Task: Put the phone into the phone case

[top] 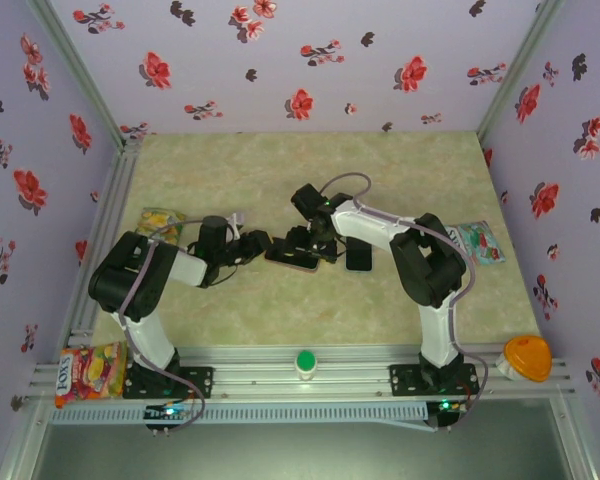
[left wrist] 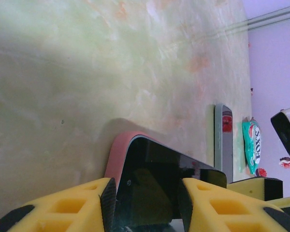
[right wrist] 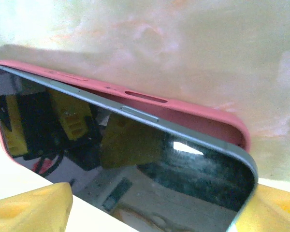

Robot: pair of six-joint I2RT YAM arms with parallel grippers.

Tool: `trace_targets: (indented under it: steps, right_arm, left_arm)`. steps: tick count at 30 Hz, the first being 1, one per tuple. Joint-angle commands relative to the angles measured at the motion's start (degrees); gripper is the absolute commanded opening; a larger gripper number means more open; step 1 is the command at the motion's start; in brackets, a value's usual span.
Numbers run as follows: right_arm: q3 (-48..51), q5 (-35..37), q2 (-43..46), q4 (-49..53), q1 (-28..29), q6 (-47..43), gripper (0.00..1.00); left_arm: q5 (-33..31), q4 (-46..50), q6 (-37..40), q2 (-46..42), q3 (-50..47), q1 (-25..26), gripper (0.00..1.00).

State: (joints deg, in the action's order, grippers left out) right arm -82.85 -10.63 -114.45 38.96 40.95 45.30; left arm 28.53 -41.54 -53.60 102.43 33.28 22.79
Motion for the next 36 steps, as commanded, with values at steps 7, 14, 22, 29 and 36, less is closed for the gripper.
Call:
trace_targets:
  steps: [7, 14, 22, 29, 36]
  right_arm:
    - [-1.60, 0.89, -1.08, 2.28, 0.40, -0.66, 0.86]
    - [-1.20, 0.61, 0.13, 1.82, 0.43, -0.65, 0.86]
    - [1.04, 1.71, 3.79, 0.50, 0.21, -1.10, 0.87]
    - [3.93, 2.02, 9.49, -2.50, -0.07, -1.23, 0.88]
    - [11.79, 1.23, 15.75, -11.57, -0.35, -3.46, 0.85]
  left_arm:
    - [-0.04, 5.44, 1.91, -0.48, 0.47, 1.04, 0.43]
    - [-1.08, 9.31, 3.51, -2.68, 1.38, 1.04, 0.43]
    - [-3.11, 15.09, 5.42, -6.34, 2.38, 1.03, 0.43]
    - [-4.82, 20.96, 7.34, -9.75, 3.76, 1.04, 0.43]
    - [-7.21, 28.44, 9.74, -12.70, 7.04, 1.05, 0.43]
